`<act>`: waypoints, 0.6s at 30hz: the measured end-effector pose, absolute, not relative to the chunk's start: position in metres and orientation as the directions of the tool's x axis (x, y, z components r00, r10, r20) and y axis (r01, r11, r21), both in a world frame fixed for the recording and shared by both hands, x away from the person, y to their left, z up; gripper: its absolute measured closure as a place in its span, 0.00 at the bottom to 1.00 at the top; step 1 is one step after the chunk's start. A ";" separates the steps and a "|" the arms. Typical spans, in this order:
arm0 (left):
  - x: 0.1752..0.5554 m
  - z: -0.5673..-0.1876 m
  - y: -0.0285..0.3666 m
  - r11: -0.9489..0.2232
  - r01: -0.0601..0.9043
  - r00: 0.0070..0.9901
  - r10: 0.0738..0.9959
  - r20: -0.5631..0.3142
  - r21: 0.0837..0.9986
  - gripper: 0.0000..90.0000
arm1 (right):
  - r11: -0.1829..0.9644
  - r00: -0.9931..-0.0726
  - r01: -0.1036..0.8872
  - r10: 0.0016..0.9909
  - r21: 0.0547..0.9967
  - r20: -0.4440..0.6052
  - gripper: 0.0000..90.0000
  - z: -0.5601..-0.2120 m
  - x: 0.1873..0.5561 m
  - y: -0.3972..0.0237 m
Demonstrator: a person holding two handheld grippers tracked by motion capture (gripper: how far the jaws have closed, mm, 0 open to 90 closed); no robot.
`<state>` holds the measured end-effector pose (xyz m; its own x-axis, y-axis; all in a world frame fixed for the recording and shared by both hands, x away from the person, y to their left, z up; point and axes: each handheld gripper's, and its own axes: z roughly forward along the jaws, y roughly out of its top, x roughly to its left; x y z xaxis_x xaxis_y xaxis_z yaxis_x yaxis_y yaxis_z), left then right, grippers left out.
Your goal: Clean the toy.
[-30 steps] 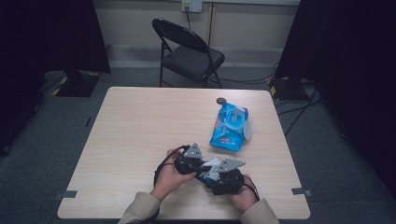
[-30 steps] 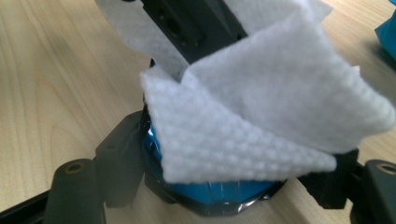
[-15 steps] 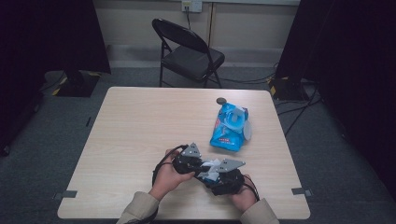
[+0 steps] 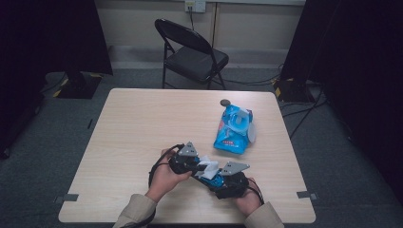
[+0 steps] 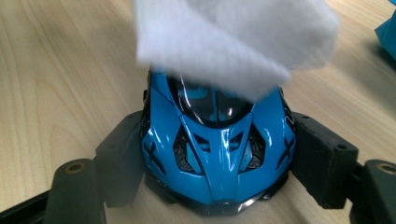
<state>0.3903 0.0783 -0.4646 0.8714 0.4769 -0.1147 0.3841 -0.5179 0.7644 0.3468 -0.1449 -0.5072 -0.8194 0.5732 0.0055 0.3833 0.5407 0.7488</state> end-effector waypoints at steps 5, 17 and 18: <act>0.396 -0.467 0.088 -0.508 0.400 0.856 0.504 -0.114 0.763 0.92 | 0.540 -0.819 0.384 0.574 0.749 0.006 0.29 -0.507 0.347 -0.145; 0.403 -0.467 0.105 -0.513 0.407 0.826 0.560 -0.064 0.756 0.92 | 0.540 -0.819 0.384 0.574 0.749 0.005 0.29 -0.507 0.347 -0.145; 0.404 -0.467 0.107 -0.511 0.407 0.821 0.568 -0.058 0.757 0.92 | 0.540 -0.819 0.384 0.574 0.749 0.005 0.29 -0.507 0.347 -0.145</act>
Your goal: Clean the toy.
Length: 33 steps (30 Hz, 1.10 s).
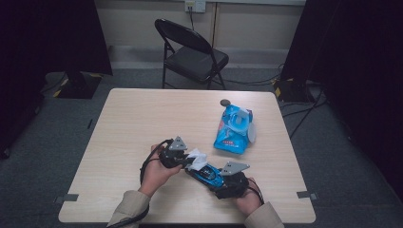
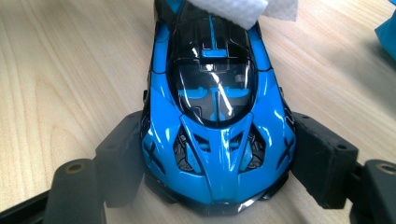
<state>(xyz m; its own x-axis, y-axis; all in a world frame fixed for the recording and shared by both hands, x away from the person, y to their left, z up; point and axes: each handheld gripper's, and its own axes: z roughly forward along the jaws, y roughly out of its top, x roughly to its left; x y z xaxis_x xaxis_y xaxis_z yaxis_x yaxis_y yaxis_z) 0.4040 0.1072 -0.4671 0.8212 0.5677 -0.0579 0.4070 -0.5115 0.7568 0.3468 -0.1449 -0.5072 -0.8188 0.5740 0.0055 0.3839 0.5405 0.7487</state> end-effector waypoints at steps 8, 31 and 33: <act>0.408 -0.466 0.130 -0.490 0.436 0.791 0.609 -0.061 0.755 0.92 | 0.540 -0.819 0.384 0.574 0.749 0.006 0.29 -0.507 0.347 -0.145; 0.382 -0.444 0.094 -0.478 0.345 0.866 0.493 -0.078 0.808 0.91 | 0.541 -0.819 0.384 0.574 0.749 0.006 0.29 -0.507 0.347 -0.145; 0.380 -0.448 0.089 -0.483 0.349 0.871 0.484 -0.088 0.803 0.91 | 0.540 -0.819 0.384 0.574 0.748 0.006 0.29 -0.507 0.347 -0.145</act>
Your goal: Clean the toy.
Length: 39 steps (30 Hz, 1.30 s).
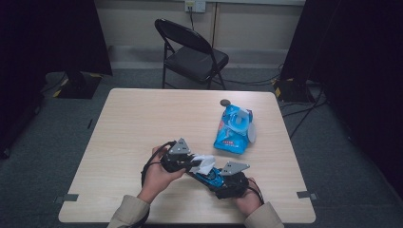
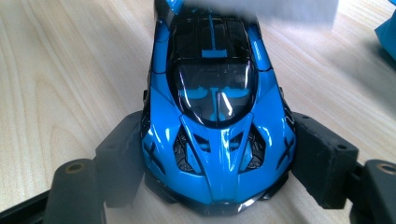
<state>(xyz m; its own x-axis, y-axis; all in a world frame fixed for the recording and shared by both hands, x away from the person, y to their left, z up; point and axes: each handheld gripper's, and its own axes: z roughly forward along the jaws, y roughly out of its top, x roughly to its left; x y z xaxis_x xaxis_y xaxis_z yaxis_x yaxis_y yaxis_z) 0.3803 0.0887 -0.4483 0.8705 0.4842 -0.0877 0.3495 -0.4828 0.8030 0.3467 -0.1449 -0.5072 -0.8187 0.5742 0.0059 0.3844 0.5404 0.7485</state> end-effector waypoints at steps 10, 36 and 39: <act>0.379 -0.461 0.066 -0.503 0.360 0.882 0.458 -0.111 0.786 0.84 | 0.541 -0.819 0.383 0.573 0.749 0.005 0.29 -0.507 0.347 -0.145; 0.380 -0.478 0.029 -0.537 0.351 0.902 0.415 -0.122 0.767 0.89 | 0.541 -0.819 0.384 0.573 0.748 0.006 0.29 -0.507 0.347 -0.145; 0.380 -0.476 0.031 -0.537 0.352 0.896 0.429 -0.111 0.767 0.90 | 0.541 -0.819 0.384 0.573 0.749 0.006 0.29 -0.507 0.347 -0.145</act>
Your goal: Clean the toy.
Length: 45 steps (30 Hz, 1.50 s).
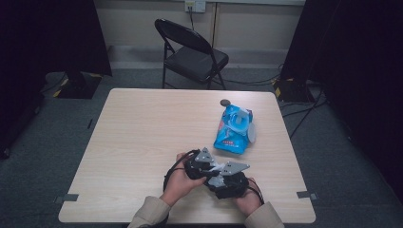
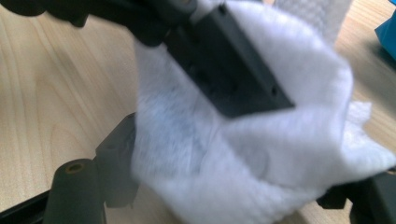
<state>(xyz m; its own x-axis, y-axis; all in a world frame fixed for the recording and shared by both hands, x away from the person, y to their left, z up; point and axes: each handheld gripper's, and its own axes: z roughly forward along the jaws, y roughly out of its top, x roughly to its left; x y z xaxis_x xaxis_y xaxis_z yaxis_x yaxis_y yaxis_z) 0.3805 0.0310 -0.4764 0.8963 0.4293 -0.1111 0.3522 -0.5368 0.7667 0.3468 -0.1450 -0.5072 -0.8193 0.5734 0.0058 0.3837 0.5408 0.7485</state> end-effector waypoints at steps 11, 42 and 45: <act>0.388 -0.474 0.045 -0.499 0.380 0.875 0.468 -0.127 0.779 0.91 | 0.541 -0.819 0.384 0.574 0.749 0.005 0.29 -0.507 0.347 -0.145; 0.408 -0.467 0.107 -0.497 0.418 0.798 0.601 -0.046 0.761 0.91 | 0.540 -0.819 0.384 0.574 0.749 0.006 0.29 -0.507 0.347 -0.145; 0.409 -0.460 0.124 -0.475 0.420 0.786 0.616 -0.048 0.773 0.91 | 0.540 -0.818 0.385 0.575 0.748 0.006 0.29 -0.507 0.347 -0.145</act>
<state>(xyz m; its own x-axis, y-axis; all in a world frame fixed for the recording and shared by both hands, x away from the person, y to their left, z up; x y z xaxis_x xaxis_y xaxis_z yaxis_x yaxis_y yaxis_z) 0.4094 0.1244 -0.4603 0.7859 0.6164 -0.0483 0.4199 -0.4748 0.7735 0.3466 -0.1449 -0.5072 -0.8182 0.5749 0.0065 0.3854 0.5401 0.7481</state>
